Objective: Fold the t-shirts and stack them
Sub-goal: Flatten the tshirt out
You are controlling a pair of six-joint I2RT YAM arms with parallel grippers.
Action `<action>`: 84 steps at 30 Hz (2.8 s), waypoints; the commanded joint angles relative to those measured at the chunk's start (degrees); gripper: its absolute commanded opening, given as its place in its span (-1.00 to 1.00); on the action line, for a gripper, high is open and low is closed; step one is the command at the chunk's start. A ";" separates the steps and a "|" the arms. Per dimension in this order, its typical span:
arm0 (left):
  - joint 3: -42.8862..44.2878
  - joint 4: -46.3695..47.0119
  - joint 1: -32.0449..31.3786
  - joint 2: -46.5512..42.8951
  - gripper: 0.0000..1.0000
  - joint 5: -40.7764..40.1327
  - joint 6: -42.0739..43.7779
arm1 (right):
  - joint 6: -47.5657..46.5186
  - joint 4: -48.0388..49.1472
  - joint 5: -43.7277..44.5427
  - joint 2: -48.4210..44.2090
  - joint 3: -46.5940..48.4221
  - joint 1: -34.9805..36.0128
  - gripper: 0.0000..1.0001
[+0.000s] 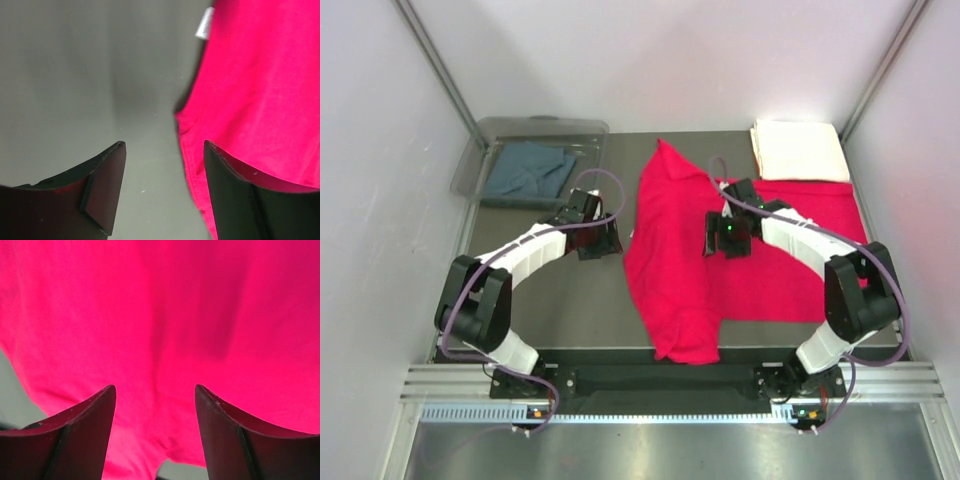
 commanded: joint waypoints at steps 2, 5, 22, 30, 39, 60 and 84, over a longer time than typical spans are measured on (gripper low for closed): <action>-1.87 9.60 2.17 3.29 0.39 5.68 -8.30 | 2.27 5.15 -6.22 -2.73 -3.30 1.89 0.30; -2.56 11.44 2.35 4.79 0.36 6.91 -9.44 | 1.74 5.76 -6.05 -3.52 -4.53 1.89 0.31; -4.85 12.77 2.08 13.58 -0.37 11.92 -13.75 | 1.04 7.34 -5.78 -2.30 -5.77 1.80 0.26; -5.82 13.91 2.61 12.44 -0.58 14.39 -14.89 | 1.82 7.52 -6.83 1.65 -1.20 1.80 0.23; -3.01 3.54 5.60 6.03 -1.00 -2.04 -7.43 | 9.90 12.35 -11.48 6.58 0.66 2.86 0.12; 21.82 10.12 -1.07 14.67 0.35 -2.40 11.90 | 10.09 12.97 -12.20 0.88 -7.96 -2.68 0.10; 53.50 8.72 -0.81 47.59 -0.06 -11.66 18.24 | 4.11 8.75 -14.92 3.33 -3.75 -10.33 0.00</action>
